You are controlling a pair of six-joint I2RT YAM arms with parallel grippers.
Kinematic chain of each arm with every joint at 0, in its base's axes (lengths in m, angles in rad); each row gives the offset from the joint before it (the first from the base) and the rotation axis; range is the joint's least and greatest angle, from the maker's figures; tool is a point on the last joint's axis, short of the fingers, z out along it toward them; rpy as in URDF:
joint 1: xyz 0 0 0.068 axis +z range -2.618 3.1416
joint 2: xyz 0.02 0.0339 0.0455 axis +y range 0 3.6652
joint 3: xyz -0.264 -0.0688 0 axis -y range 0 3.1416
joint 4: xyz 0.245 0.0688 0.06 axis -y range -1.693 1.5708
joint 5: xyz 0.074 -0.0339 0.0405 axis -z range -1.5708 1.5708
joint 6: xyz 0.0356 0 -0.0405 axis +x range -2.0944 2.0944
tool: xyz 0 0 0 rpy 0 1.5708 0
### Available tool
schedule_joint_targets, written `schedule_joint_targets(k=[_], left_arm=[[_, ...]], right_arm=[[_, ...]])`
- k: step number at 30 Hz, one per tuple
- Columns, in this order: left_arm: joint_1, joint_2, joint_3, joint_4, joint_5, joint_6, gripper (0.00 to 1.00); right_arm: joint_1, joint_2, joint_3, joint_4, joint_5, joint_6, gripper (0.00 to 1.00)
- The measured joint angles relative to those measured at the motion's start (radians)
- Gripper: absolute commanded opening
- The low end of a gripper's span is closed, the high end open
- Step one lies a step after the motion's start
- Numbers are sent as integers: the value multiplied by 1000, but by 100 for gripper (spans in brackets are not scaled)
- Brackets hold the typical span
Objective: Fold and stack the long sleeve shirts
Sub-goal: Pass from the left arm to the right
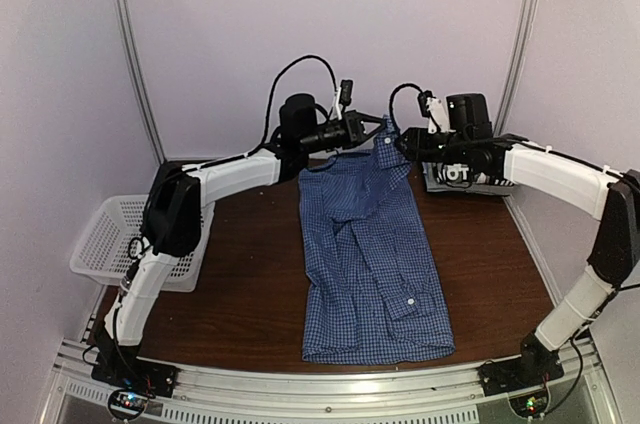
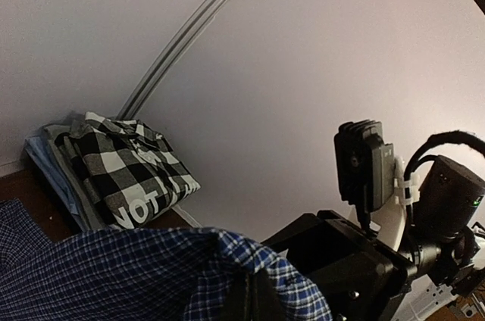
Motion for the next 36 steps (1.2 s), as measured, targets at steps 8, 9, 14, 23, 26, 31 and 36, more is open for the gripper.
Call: schedule_joint_targets(k=[8, 9, 14, 23, 26, 31, 36], left_arm=[[-1, -18, 3, -117, -15, 49, 35], [-1, -36, -21, -136, -29, 60, 39], [2, -192, -192, -274, -121, 120, 44], [81, -392, -353, -492, -256, 174, 39], [116, -373, -371, -567, -271, 184, 39], [159, -309, -370, -666, -280, 206, 39], [183, -220, -333, -731, -272, 223, 39]], right_arm=[[-23, 85, 87, -56, 34, -12, 0], [-33, 90, 103, -69, 52, -11, 0], [-83, 92, 140, -95, 134, -3, 0], [-93, 84, 178, -122, 182, -8, 0], [-93, 74, 191, -127, 208, -14, 0], [-93, 62, 227, -142, 257, -31, 0], [-96, 63, 247, -156, 287, -39, 0]])
